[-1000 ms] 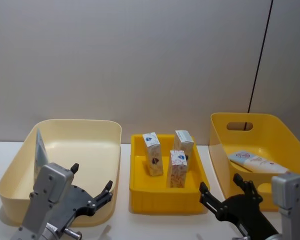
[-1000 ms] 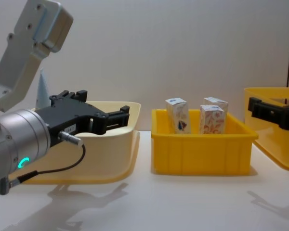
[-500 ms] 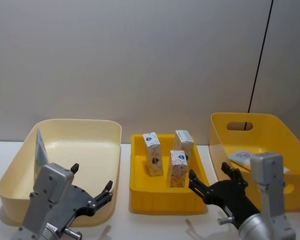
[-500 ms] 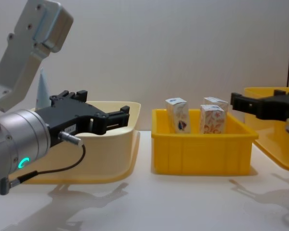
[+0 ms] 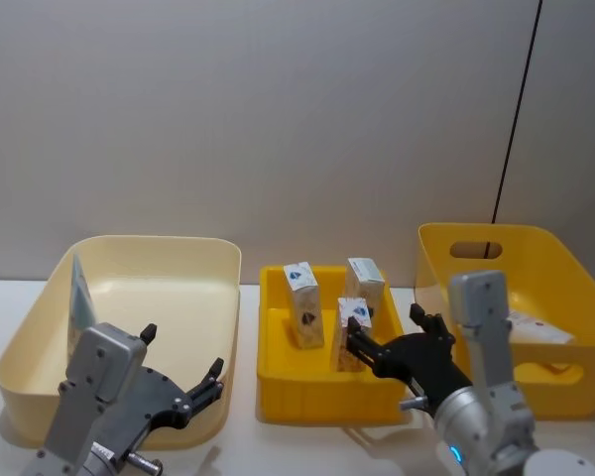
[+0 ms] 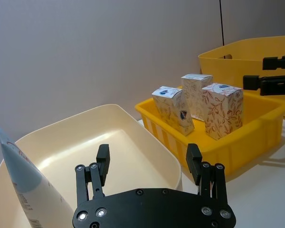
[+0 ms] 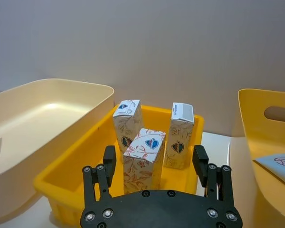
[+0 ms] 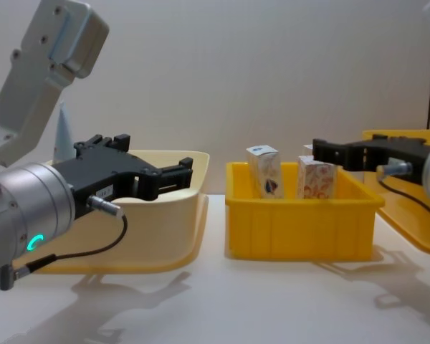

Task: Bimanual collaborative sorting of washing and personal care products

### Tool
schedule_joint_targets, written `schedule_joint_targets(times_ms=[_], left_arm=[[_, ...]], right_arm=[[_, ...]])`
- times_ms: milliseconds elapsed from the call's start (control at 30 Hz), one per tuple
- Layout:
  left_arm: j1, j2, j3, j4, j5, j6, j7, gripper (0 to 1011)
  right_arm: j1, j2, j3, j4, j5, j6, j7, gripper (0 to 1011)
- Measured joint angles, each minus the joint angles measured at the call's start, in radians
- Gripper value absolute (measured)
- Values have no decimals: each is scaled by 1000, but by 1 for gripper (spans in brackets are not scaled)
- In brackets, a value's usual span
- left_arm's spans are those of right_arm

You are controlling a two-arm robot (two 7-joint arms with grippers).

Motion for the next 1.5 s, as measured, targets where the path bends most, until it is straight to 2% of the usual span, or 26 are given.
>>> schedule_joint_targets(times_ms=[400, 833, 1033, 1133, 1167, 1267, 1300, 1500], left_arm=[[0, 0, 0, 0, 0, 0, 0, 1004], [0, 0, 0, 0, 0, 0, 0, 1003], [0, 0, 0, 0, 0, 0, 0, 1004], [0, 0, 0, 0, 0, 0, 0, 1003], [0, 0, 0, 0, 0, 0, 0, 1003], [0, 0, 0, 0, 0, 0, 0, 1003], [0, 0, 0, 0, 0, 0, 0, 1003], [0, 0, 0, 0, 0, 0, 0, 1003]], right_arm=[[93, -59, -21, 135, -26, 23, -14, 1001], [138, -101, -29, 219, -51, 33, -43, 984], [149, -112, -31, 240, -58, 35, -52, 862], [153, -117, -31, 248, -61, 36, -55, 734], [154, -117, -31, 250, -62, 37, -56, 734], [156, -119, -31, 254, -63, 37, -58, 656], [157, -120, -32, 256, -64, 37, -59, 598], [160, -123, -32, 262, -66, 38, -61, 453]])
